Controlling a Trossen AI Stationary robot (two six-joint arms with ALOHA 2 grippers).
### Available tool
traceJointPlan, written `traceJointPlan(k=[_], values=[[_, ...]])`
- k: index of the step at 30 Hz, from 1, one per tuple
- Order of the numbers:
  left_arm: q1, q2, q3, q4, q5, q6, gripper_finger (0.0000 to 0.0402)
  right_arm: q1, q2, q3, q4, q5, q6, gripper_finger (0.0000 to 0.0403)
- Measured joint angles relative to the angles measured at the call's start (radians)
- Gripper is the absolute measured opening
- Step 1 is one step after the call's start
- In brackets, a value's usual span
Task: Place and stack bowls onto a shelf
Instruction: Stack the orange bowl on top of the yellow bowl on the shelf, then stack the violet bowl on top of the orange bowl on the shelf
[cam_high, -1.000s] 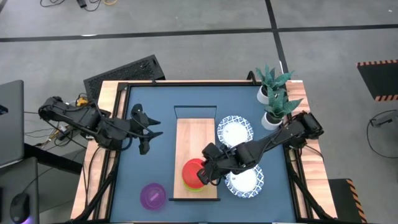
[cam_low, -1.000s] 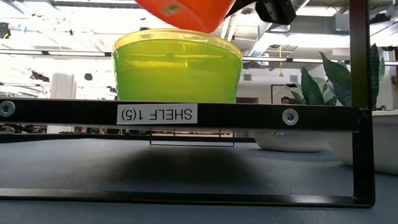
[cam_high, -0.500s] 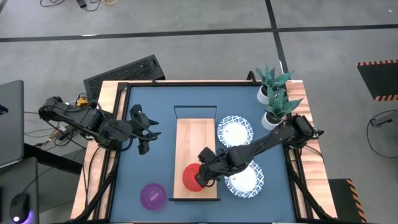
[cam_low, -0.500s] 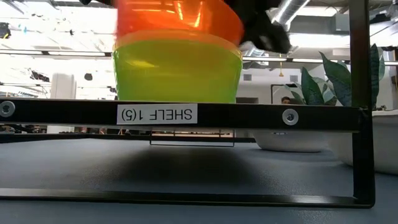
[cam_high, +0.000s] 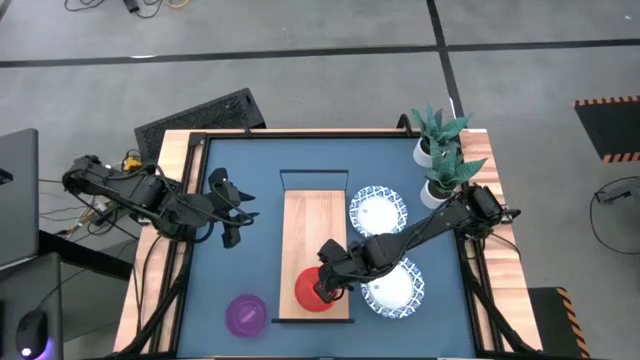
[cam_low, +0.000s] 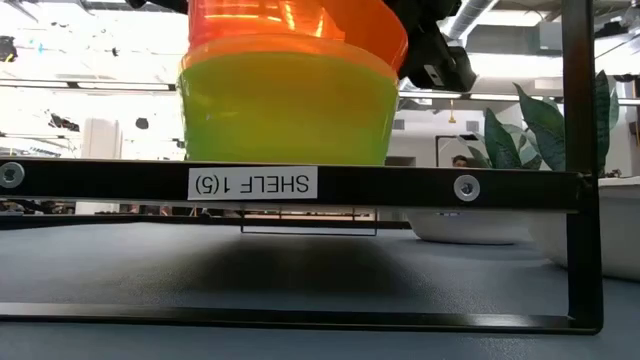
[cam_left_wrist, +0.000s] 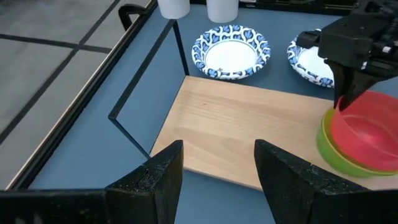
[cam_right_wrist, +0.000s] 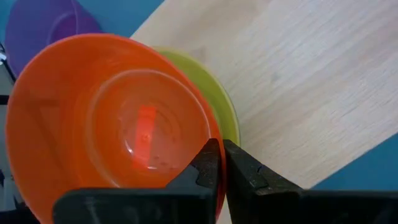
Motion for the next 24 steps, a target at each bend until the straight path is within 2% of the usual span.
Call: traceJointPlan(k=[5, 10, 18, 21, 24], values=[[0.0, 0.0, 0.0, -0.009, 0.031, -0.017, 0.0183, 0.0, 0.0, 0.0, 0.0, -0.005, -0.006, 0.0072], [0.0, 0.0, 0.0, -0.073, 0.111, -0.068, 0.0183, 0.0, 0.0, 0.0, 0.001, -0.019, -0.03, 0.0102], [-0.015, 0.038, 0.0, -0.194, 0.316, -0.183, 0.0183, -0.015, -0.02, 0.018, -0.008, -0.019, -0.064, 0.0206], [-0.043, 0.087, -0.001, -0.213, 0.357, -0.207, 0.0183, -0.022, -0.028, 0.043, -0.03, -0.019, -0.09, 0.0239], [-0.079, 0.142, -0.002, -0.223, 0.359, -0.218, 0.0183, -0.031, -0.032, 0.07, -0.028, -0.019, -0.106, 0.0252]])
